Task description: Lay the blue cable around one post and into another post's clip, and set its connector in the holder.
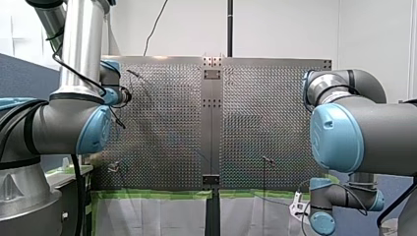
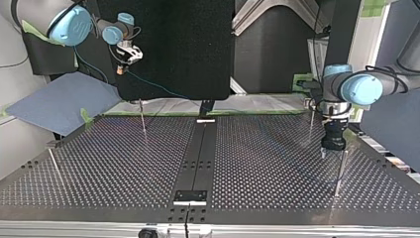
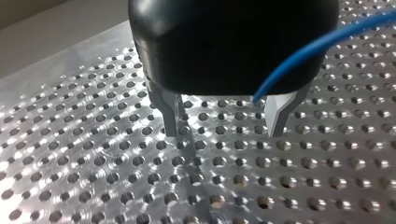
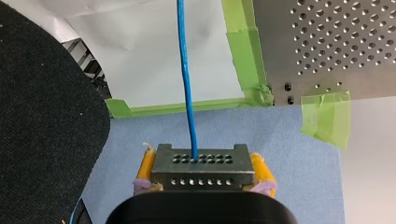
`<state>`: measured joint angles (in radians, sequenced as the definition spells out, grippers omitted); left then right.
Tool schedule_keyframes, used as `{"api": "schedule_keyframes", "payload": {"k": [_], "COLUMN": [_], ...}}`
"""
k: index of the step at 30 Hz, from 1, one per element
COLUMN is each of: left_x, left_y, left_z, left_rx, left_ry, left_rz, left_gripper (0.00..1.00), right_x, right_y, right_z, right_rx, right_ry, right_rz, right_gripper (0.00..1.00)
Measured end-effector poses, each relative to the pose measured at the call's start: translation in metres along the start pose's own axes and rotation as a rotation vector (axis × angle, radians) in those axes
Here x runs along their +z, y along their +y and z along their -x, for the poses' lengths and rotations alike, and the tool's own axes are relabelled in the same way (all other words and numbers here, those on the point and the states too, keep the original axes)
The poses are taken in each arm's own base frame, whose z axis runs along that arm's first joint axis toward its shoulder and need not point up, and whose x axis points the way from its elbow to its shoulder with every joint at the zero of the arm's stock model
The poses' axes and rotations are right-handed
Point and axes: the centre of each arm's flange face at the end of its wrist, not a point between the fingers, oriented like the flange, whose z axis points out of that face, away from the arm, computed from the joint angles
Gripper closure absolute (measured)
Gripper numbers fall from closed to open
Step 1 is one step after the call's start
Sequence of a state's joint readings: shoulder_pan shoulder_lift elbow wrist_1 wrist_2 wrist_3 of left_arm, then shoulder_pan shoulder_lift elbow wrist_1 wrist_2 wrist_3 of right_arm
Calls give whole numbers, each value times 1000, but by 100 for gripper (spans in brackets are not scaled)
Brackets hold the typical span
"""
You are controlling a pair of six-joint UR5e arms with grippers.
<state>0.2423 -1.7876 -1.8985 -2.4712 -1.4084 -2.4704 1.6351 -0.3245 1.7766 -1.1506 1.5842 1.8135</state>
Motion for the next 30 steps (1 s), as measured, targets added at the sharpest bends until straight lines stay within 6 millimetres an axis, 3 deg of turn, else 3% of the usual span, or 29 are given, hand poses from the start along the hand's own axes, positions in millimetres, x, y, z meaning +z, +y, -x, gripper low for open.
{"api": "schedule_keyframes", "payload": {"k": [16,30], "left_x": [-7,-20], "left_y": [0,1], "left_z": [-11,-18], "left_rx": [-63,26], "left_ry": [19,95], "left_rz": [-22,49], "left_gripper": [9,9], "right_x": [-1,-3], "right_y": [-10,-14], "right_z": [3,5], "right_rx": [-6,-6], "right_ry": [-3,-8], "right_rz": [-19,-24], "right_gripper": [100,100]}}
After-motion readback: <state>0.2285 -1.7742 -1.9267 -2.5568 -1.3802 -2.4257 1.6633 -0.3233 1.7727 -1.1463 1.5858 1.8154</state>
